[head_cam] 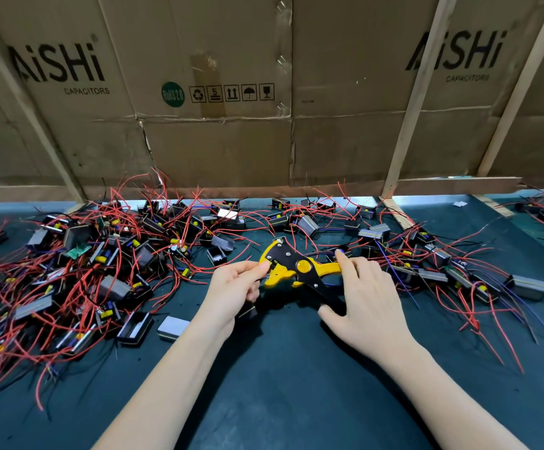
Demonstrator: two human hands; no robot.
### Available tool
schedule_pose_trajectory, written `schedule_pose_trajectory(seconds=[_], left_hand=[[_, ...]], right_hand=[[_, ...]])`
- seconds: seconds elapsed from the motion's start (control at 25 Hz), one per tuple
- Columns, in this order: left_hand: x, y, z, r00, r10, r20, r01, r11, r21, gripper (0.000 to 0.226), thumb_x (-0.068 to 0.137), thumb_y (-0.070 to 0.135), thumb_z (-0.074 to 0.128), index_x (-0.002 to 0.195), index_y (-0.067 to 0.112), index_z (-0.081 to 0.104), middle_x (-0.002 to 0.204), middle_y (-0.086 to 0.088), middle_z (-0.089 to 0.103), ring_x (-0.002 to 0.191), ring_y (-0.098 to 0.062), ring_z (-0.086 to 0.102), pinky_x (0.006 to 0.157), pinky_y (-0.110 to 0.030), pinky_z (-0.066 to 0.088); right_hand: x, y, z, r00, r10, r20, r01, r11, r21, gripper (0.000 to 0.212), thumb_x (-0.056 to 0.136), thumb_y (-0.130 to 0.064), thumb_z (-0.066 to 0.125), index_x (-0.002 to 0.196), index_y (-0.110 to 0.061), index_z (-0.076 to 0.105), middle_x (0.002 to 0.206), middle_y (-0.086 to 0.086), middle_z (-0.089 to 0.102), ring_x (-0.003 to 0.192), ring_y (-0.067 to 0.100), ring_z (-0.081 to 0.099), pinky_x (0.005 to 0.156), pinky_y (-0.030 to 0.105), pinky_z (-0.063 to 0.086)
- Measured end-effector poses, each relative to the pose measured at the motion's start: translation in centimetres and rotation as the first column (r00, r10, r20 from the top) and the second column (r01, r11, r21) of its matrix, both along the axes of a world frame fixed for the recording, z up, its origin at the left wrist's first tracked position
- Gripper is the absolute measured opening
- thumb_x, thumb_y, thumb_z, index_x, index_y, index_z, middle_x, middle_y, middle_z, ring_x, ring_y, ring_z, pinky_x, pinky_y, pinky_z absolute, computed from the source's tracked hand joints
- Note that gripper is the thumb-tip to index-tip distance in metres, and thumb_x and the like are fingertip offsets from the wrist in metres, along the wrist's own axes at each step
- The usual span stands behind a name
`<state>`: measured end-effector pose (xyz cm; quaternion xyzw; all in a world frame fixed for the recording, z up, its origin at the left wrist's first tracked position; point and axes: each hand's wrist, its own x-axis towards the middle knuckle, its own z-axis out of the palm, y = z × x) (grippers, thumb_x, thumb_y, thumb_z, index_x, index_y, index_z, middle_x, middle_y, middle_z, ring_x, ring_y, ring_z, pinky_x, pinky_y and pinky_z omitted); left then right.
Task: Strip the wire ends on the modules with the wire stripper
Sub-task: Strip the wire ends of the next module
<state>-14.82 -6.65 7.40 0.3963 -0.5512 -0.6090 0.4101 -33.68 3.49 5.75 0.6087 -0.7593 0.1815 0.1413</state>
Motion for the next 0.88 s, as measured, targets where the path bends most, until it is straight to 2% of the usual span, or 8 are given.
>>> schedule_pose_trajectory(seconds=[0.16,0.28,0.4,0.48,0.56,0.64,0.8,0.88], left_hand=[[-0.1,0.1,0.2,0.998,-0.029,-0.057,0.032,0.998,0.060,0.020,0.091,0.015,0.066,0.072,0.010,0.066,0.050,0.006,0.033,0.046,-0.010,0.028,0.045,-0.015,0.026],[0.2,0.1,0.5,0.994,-0.101,-0.033,0.102,0.995,0.021,0.029,0.094,0.028,0.062,0.068,0.015,0.064,0.054,0.003,0.042,0.049,-0.013,0.037,0.047,-0.015,0.033],[0.8,-0.2,1.3,0.978,-0.202,-0.049,0.205,0.976,0.074,0.031,0.093,0.038,0.059,0.106,0.011,0.070,0.064,-0.003,0.061,0.056,-0.015,0.058,0.053,-0.016,0.048],[1.5,-0.5,1.4,0.957,-0.290,0.008,0.289,0.957,0.014,0.036,0.087,0.031,0.066,0.117,0.012,0.069,0.075,-0.005,0.069,0.068,-0.014,0.067,0.062,-0.016,0.051],[1.9,-0.4,1.3,0.940,-0.320,0.114,0.331,0.939,-0.090,0.021,0.086,0.014,0.070,0.107,0.014,0.075,0.082,-0.005,0.073,0.075,-0.013,0.068,0.066,-0.015,0.050],[1.9,-0.3,1.1,0.952,-0.274,0.138,0.290,0.949,-0.121,0.015,0.086,0.005,0.071,0.090,0.016,0.079,0.079,-0.006,0.074,0.072,-0.013,0.069,0.062,-0.015,0.048],[1.7,-0.3,1.1,0.971,-0.214,0.107,0.225,0.968,-0.113,0.012,0.086,0.007,0.071,0.081,0.017,0.076,0.077,-0.008,0.075,0.064,-0.015,0.069,0.058,-0.015,0.049],[1.6,-0.1,1.2,0.968,-0.221,0.117,0.235,0.965,-0.115,0.011,0.087,0.009,0.071,0.081,0.017,0.074,0.079,-0.010,0.075,0.066,-0.017,0.070,0.059,-0.016,0.050]], right_hand=[[-0.1,-0.6,0.3,0.992,-0.064,-0.109,0.058,0.997,-0.060,0.091,0.061,-0.042,0.082,0.134,0.002,0.051,0.105,0.015,0.059,0.097,0.036,0.055,0.087,0.043,0.047],[-0.5,-0.5,0.3,0.997,-0.069,-0.044,0.063,0.991,-0.121,0.067,0.058,-0.040,0.083,0.108,-0.001,0.062,0.090,0.011,0.059,0.084,0.034,0.056,0.075,0.042,0.048],[-1.3,-0.1,0.2,0.989,-0.142,0.029,0.145,0.973,-0.180,0.055,0.065,-0.046,0.080,0.092,-0.004,0.059,0.083,0.011,0.058,0.081,0.035,0.056,0.070,0.041,0.046],[-2.1,0.2,0.2,0.975,-0.201,0.095,0.216,0.958,-0.188,0.056,0.073,-0.054,0.074,0.094,-0.005,0.058,0.087,0.011,0.061,0.086,0.035,0.058,0.072,0.041,0.046],[-2.8,0.2,0.4,0.961,-0.230,0.154,0.256,0.950,-0.180,0.060,0.076,-0.058,0.069,0.100,-0.004,0.058,0.092,0.011,0.062,0.091,0.035,0.058,0.076,0.041,0.046],[-3.1,0.1,0.6,0.962,-0.206,0.178,0.242,0.947,-0.213,0.064,0.076,-0.057,0.069,0.105,-0.002,0.059,0.094,0.013,0.062,0.092,0.036,0.058,0.078,0.043,0.046],[-3.1,0.1,0.5,0.975,-0.185,0.123,0.210,0.949,-0.235,0.073,0.072,-0.052,0.077,0.119,0.002,0.060,0.099,0.016,0.063,0.095,0.038,0.058,0.081,0.045,0.046],[-3.0,0.1,0.3,0.982,-0.175,0.064,0.185,0.952,-0.243,0.069,0.070,-0.050,0.079,0.112,0.002,0.062,0.094,0.016,0.062,0.090,0.039,0.057,0.077,0.045,0.046]])
